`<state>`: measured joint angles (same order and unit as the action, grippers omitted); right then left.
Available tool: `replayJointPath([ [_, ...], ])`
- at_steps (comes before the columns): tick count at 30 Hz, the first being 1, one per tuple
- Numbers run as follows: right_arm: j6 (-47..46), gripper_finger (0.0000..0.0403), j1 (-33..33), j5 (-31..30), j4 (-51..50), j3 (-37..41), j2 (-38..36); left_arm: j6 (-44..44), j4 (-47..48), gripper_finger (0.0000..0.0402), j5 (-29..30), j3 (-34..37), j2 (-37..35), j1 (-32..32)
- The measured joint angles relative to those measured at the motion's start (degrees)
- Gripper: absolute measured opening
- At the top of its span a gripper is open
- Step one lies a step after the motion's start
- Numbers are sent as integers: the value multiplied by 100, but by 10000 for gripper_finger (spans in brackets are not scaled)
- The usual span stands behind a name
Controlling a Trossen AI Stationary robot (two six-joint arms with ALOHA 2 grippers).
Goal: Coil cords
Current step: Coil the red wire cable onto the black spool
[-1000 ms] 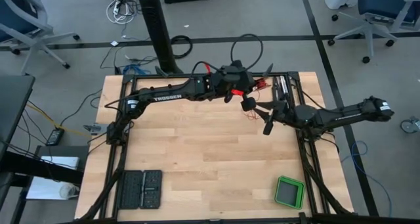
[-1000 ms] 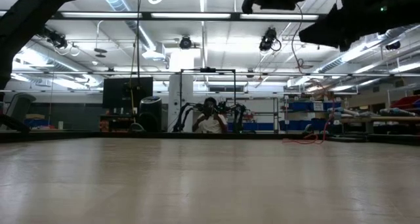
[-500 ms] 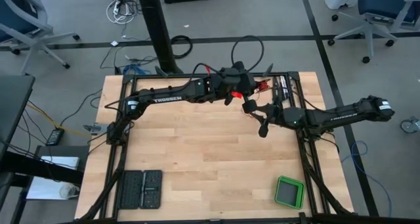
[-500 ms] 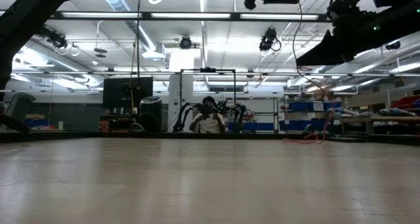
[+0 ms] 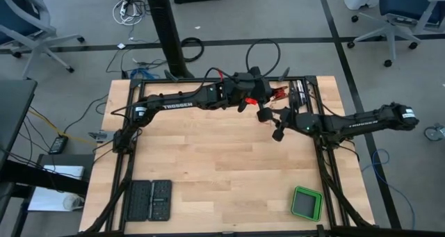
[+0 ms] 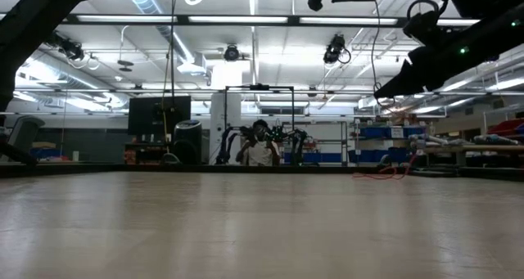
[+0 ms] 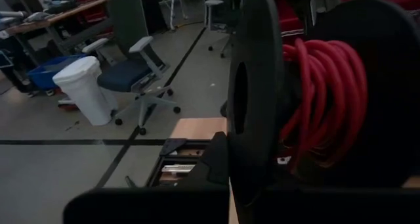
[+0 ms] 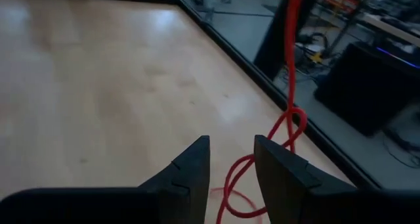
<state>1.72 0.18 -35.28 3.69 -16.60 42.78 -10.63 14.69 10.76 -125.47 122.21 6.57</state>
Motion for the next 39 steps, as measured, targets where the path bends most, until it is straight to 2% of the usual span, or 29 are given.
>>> replayJointPath([
  [3,-1,117,-71,5,79,0,-6,33,4,3,1,0,0,1],
  [9,-169,114,146,530,50,0,-175,28,165,3,43,0,0,19],
  [13,-179,114,332,528,64,0,-446,24,273,3,138,0,0,49],
  [19,-14,113,396,161,45,0,-749,23,274,3,150,0,0,57],
  [25,-130,113,367,479,72,0,-637,22,212,3,146,0,0,55],
  [36,-143,111,115,495,49,0,-182,21,17,3,92,0,-2,44],
  [39,-125,92,112,497,47,0,-170,20,49,3,94,0,0,44],
])
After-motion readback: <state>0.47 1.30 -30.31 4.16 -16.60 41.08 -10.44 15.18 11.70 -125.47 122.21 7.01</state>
